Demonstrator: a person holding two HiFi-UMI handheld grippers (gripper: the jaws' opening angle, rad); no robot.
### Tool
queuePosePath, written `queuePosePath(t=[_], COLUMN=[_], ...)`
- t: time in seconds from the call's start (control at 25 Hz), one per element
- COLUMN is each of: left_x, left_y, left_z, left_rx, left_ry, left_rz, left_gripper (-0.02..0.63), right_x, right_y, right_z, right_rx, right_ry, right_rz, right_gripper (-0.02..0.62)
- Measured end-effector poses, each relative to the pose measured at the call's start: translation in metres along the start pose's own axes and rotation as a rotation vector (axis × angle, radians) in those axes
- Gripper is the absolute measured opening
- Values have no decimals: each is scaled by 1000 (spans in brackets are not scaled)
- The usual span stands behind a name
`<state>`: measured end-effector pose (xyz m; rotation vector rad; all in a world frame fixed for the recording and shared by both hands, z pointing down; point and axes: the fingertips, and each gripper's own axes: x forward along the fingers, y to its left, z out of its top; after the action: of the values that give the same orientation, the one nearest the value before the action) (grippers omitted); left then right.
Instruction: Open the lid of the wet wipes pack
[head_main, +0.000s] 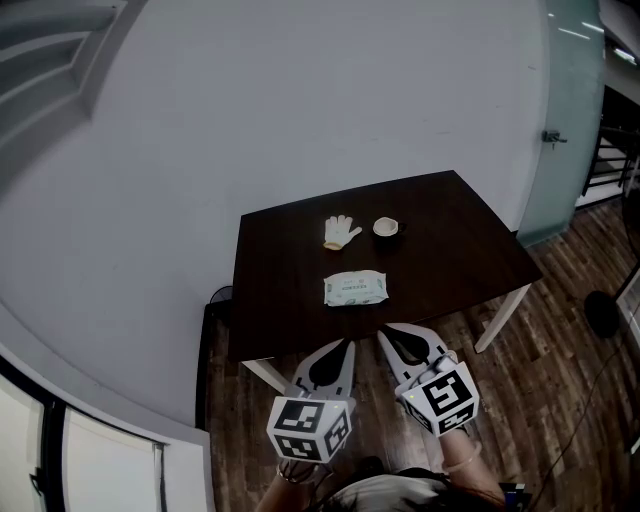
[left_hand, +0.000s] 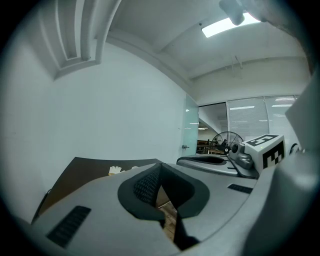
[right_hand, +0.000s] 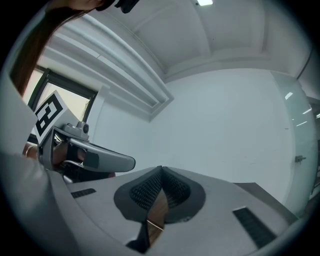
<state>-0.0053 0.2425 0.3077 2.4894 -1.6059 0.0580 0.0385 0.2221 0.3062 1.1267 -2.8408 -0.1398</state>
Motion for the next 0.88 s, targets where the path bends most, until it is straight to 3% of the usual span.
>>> queuePosePath(t=[0.4, 0.88], left_x=[23, 89], left_y=[38, 81], left_z=[-5, -10], left_rx=[-14, -38], left_ry=[20, 48], left_rz=[-36, -25], left_gripper=[18, 18], right_x=[47, 108], right_y=[-6, -65], right_z=[-14, -30], right_rx=[-19, 3], right_ry=[67, 74], right_rz=[-23, -49], right_gripper=[6, 8])
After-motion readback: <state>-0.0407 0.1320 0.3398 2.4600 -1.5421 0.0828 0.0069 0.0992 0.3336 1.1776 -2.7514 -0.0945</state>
